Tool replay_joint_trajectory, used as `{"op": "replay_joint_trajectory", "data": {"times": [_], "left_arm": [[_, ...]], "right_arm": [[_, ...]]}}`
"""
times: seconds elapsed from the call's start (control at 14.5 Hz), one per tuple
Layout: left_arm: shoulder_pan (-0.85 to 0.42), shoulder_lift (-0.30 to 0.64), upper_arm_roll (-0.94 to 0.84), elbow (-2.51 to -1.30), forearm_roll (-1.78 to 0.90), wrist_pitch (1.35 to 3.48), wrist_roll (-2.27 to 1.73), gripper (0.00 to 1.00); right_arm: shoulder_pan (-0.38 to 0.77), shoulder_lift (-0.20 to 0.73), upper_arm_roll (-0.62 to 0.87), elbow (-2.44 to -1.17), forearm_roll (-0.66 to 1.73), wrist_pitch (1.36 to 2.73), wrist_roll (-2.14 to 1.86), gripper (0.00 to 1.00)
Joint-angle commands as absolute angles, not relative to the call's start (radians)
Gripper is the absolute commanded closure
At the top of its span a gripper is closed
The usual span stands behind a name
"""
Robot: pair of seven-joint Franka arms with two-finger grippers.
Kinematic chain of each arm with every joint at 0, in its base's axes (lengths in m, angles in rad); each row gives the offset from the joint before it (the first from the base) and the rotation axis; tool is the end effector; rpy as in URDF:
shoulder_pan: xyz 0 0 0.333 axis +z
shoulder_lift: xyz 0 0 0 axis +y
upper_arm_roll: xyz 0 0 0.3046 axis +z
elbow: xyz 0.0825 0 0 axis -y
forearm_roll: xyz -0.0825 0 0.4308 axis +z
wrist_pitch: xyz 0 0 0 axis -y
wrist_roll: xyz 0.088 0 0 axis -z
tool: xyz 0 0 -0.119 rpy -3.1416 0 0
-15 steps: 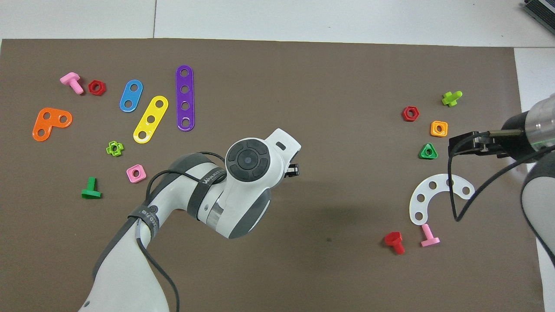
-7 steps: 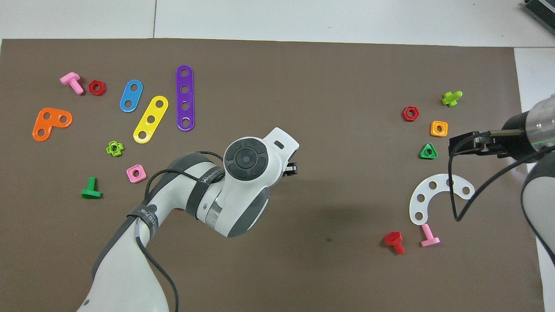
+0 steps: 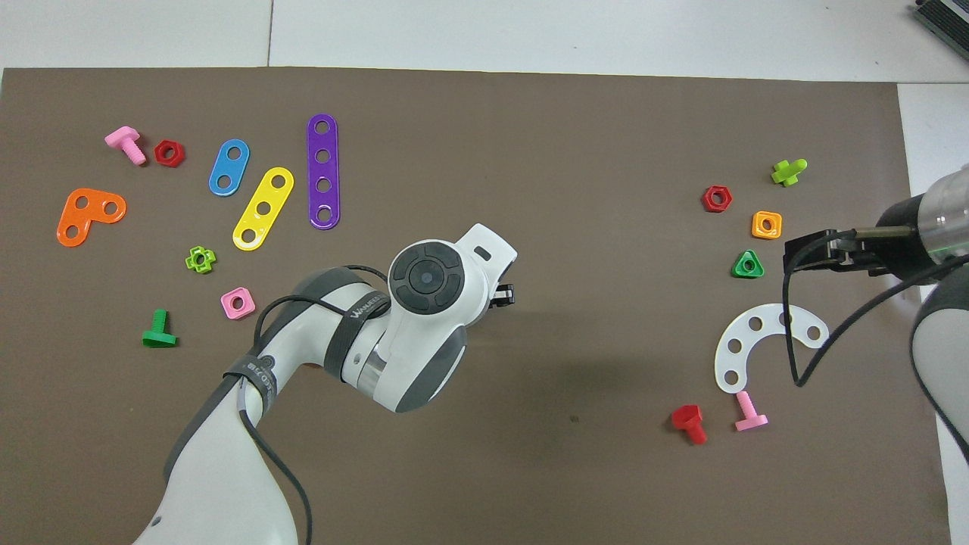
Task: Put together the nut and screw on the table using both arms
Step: 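Open the left gripper and withdraw it toward the table edge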
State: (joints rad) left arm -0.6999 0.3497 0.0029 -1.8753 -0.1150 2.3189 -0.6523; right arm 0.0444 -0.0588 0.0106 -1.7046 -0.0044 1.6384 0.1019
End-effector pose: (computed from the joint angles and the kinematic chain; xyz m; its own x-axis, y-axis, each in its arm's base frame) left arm 0.5138 -0.4343 0.2841 0.9994 0.0305 0.0171 0.0281 -0.9916 0.1264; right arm 0.5865 0.0319 0.5723 0.9989 -0.0466 -0.0069 -0.0466 -0.9989 0.0057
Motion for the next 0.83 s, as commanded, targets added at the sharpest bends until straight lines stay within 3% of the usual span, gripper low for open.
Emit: {"op": "replay_joint_trajectory", "data": {"times": [0.0, 0.07, 0.28, 0.34, 0.55, 0.76], "left_arm": [[-0.715, 0.35, 0.011, -1.928, -0.101, 2.37, -0.653, 0.89], [-0.715, 0.35, 0.011, -1.928, -0.098, 2.37, -0.652, 0.75], [-0.713, 0.35, 0.011, -1.924, -0.095, 2.368, -0.65, 0.08], [-0.713, 0.35, 0.011, -1.918, -0.094, 2.367, -0.65, 0.0], [-0.698, 0.35, 0.012, -1.873, -0.095, 2.32, -0.649, 0.0], [-0.626, 0.325, 0.017, -1.763, -0.092, 2.127, -0.632, 0.0]], "right_arm": [[0.025, -0.086, 0.017, -1.733, 0.017, 1.644, 0.067, 0.0], [0.025, -0.086, 0.017, -1.735, 0.017, 1.644, 0.067, 0.0], [0.025, -0.087, 0.017, -1.738, 0.017, 1.644, 0.069, 0.0], [0.025, -0.087, 0.015, -1.74, 0.017, 1.644, 0.069, 0.0], [0.025, -0.087, 0.015, -1.74, 0.017, 1.643, 0.075, 0.0], [0.026, -0.089, 0.015, -1.741, 0.017, 1.641, 0.083, 0.0]]}}
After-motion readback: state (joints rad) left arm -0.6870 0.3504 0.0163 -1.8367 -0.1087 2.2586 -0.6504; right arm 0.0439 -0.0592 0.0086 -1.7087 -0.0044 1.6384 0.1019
